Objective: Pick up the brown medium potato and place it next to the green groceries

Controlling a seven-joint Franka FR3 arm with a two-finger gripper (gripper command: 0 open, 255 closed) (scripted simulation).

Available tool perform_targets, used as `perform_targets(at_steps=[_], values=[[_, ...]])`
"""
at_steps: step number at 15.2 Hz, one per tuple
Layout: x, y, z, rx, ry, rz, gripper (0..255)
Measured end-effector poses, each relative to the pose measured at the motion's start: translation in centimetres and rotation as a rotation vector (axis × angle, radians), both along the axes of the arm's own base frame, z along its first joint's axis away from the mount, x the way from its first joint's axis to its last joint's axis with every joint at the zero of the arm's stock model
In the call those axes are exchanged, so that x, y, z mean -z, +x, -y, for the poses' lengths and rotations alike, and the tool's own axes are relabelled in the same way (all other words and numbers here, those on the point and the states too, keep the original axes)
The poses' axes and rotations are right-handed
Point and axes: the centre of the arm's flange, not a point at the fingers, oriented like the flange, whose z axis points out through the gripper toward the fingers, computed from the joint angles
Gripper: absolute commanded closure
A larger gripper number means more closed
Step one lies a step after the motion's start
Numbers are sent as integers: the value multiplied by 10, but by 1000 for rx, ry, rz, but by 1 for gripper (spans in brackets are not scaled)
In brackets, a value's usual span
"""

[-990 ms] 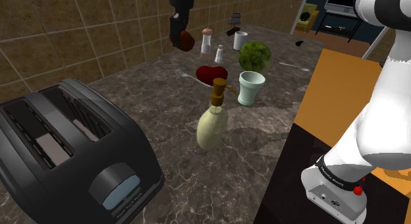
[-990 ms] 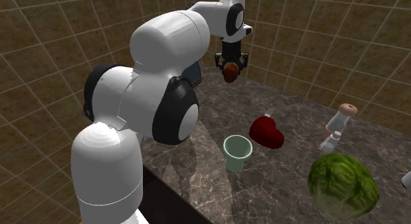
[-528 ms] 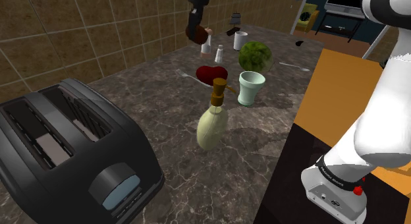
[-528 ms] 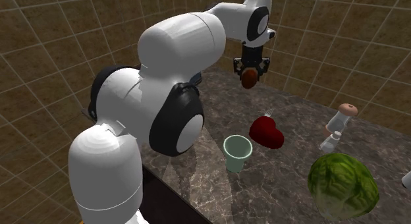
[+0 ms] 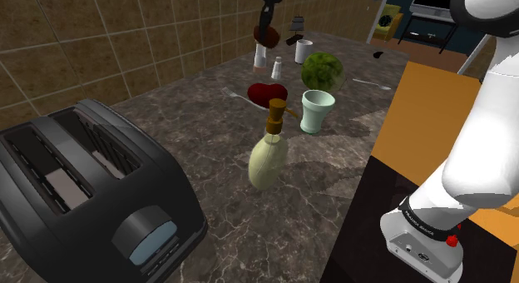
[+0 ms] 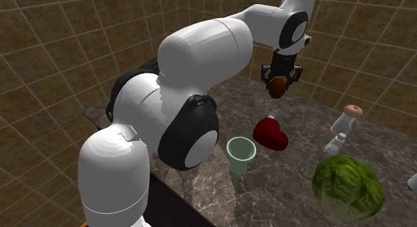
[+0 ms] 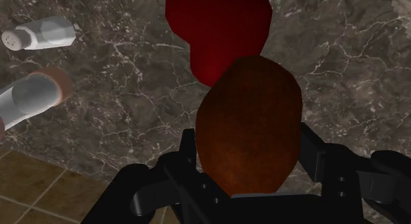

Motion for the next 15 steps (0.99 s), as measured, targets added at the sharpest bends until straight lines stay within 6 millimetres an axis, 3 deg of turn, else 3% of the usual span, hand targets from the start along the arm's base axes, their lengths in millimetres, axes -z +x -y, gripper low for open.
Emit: perform_targets(at_steps=[12,15], values=[[1,56,151,-1,0,1,255],[13,59,163,-1,0,0,255]])
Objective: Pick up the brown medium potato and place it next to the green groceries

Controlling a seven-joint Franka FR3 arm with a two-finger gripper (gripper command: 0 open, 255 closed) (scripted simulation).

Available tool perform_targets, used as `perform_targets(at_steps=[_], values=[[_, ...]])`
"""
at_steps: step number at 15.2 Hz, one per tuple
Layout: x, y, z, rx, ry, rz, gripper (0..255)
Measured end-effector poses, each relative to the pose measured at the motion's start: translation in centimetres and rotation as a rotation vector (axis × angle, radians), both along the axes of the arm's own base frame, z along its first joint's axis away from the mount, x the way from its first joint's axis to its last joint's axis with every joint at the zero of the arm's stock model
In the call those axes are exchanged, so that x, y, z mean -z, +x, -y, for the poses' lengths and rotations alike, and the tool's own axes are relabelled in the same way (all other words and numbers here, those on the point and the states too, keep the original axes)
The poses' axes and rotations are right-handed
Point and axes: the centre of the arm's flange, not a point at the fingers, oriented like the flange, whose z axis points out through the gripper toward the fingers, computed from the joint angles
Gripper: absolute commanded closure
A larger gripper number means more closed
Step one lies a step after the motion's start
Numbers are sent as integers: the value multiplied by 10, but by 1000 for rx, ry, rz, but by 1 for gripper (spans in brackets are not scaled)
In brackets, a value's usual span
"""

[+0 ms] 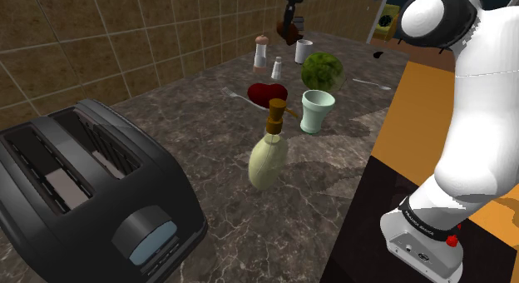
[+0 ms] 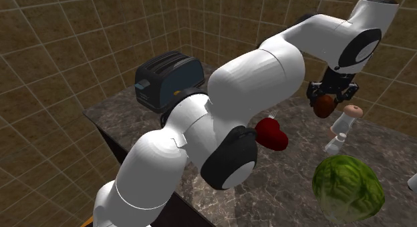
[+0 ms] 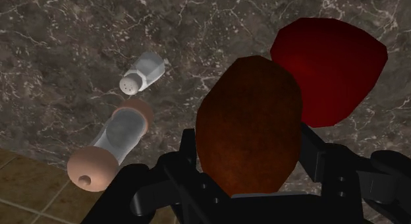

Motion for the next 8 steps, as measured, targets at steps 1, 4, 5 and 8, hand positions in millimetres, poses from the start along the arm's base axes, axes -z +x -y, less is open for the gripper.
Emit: perform_targets(at_steps=[1,4,5,8], values=[[4,0,1,0,0,0,255],[20,1,2,-1,0,0,255],[24,1,2,-1,0,0,255],[40,2,3,-1,0,0,255]])
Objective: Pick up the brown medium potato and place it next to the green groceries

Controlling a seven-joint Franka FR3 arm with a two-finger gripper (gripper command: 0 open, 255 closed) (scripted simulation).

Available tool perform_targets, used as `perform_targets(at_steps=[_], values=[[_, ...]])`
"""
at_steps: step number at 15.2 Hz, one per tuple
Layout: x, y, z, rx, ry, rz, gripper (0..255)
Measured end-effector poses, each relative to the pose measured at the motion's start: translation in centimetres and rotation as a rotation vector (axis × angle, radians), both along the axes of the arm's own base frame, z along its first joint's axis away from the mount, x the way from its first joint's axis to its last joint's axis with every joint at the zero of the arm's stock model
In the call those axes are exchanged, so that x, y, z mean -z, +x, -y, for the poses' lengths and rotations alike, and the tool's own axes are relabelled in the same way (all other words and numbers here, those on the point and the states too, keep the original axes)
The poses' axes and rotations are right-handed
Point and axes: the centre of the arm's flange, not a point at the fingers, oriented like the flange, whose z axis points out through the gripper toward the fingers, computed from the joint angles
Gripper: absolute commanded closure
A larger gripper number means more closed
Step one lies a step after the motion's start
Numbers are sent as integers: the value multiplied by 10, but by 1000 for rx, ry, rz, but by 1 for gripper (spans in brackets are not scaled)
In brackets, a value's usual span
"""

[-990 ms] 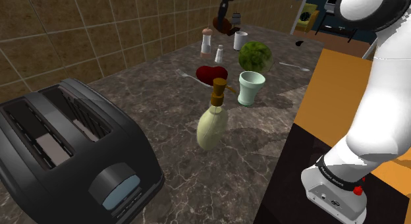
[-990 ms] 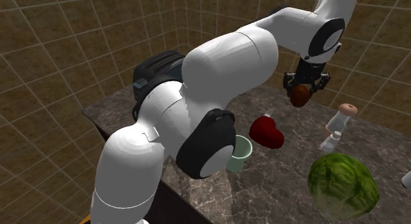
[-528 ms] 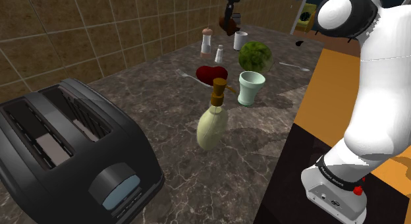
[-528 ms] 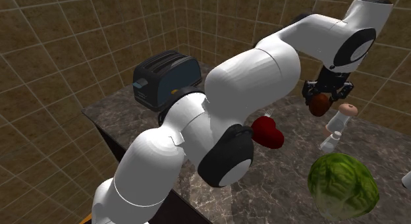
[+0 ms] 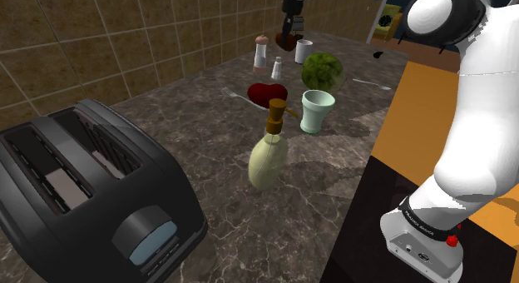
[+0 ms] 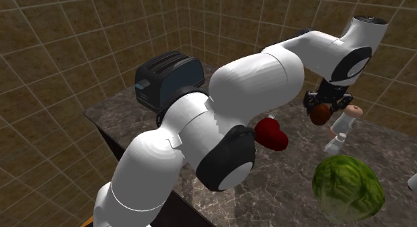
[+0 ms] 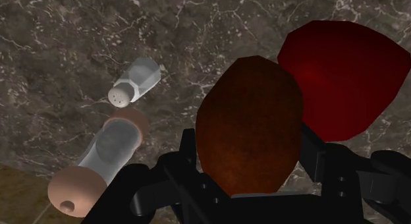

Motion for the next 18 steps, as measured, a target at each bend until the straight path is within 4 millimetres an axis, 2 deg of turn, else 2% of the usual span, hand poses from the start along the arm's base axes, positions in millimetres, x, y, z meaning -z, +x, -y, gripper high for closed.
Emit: perform_targets(at_steps=[18], values=[[96,-1,0,0,0,0,255]])
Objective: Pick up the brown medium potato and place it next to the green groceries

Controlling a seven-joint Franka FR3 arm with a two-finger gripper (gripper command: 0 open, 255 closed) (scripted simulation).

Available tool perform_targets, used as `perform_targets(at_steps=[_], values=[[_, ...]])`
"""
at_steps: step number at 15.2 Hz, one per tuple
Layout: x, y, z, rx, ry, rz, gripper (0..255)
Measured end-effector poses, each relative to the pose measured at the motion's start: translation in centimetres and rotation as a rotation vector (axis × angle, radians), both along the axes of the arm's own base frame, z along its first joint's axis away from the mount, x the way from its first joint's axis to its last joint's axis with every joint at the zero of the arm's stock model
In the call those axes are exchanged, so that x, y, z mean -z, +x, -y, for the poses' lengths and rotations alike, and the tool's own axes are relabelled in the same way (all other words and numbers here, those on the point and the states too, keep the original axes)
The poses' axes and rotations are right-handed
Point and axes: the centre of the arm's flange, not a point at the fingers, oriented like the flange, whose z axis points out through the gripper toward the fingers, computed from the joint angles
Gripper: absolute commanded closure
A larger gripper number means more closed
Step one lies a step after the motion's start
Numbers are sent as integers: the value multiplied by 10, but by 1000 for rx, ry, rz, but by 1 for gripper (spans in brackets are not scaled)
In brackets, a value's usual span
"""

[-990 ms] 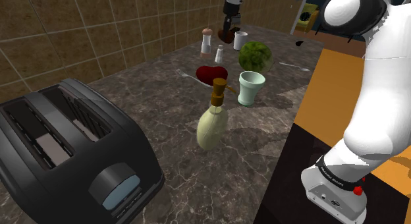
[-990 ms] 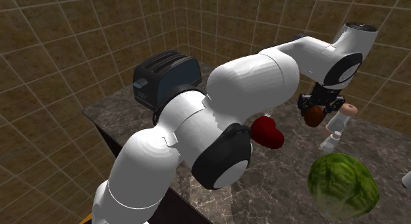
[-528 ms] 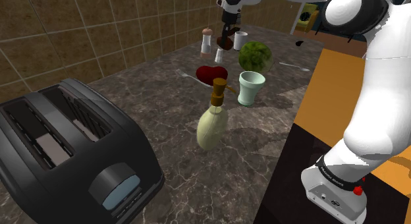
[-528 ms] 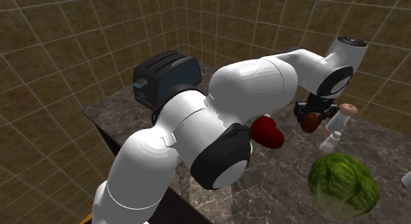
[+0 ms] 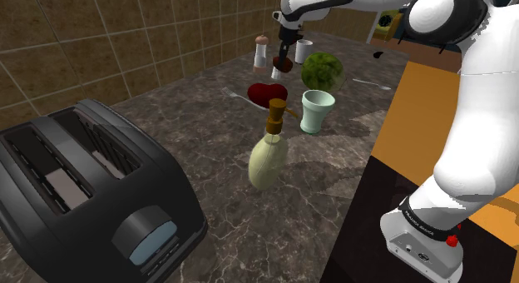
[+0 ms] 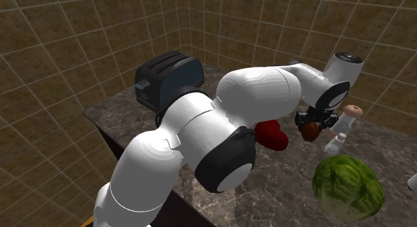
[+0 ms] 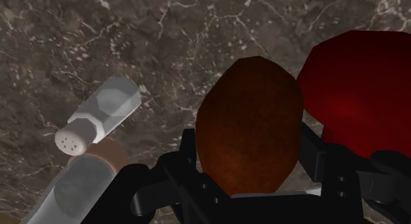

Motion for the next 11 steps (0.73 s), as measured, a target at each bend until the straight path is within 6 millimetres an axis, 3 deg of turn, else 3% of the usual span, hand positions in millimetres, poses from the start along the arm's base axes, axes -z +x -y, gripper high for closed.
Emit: perform_targets(at_steps=[11], values=[[58,0,1,0,0,0,255]])
